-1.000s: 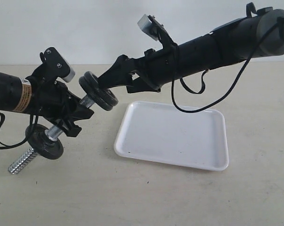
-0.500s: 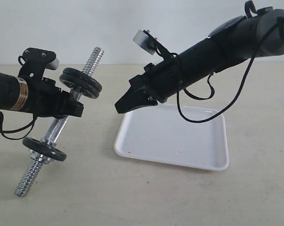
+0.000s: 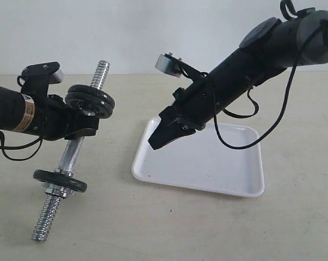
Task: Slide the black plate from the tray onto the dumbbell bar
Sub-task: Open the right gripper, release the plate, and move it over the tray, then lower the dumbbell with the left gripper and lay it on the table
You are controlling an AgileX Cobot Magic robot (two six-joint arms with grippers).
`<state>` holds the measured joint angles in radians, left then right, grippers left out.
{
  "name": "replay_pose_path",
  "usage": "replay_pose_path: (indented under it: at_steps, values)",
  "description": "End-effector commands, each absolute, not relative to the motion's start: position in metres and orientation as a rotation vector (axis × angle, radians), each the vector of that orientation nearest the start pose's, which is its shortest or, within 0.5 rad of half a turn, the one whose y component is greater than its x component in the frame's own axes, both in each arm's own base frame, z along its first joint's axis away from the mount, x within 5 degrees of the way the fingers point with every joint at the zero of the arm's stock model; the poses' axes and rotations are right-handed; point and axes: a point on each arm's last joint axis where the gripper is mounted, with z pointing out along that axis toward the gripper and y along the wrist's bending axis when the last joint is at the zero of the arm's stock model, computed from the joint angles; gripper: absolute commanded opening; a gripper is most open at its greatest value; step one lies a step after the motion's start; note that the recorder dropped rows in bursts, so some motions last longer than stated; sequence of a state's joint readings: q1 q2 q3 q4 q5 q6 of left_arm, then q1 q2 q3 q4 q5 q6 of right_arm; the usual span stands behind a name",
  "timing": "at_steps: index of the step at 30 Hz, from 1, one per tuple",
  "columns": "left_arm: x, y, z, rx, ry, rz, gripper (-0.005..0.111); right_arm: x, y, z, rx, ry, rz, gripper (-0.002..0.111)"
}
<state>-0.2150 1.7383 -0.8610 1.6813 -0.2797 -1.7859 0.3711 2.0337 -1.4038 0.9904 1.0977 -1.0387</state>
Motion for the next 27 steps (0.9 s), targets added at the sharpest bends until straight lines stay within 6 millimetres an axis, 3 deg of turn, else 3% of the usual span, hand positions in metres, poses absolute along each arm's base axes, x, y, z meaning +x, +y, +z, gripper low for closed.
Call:
replay_pose_path:
  at_steps: [1, 11, 19, 27]
  values:
    - [0.334, -0.105, 0.193, 0.159, 2.318, -0.623, 0.004, 0.351, 0.200, 0.187, -1.201, 2.454, 1.017, 0.000]
    - [0.352, -0.109, 0.182, 0.058, 2.351, -0.661, 0.004, 0.361, 0.185, 0.175, -1.168, 2.583, 0.685, 0.000]
    - [0.364, -0.109, 0.177, 0.012, 2.352, -0.641, 0.004, 0.364, 0.182, 0.173, -1.170, 2.574, 0.620, 0.000]
    - [0.371, -0.109, 0.158, -0.035, 2.396, -0.626, 0.004, 0.366, 0.182, 0.174, -1.144, 2.565, 0.604, 0.000]
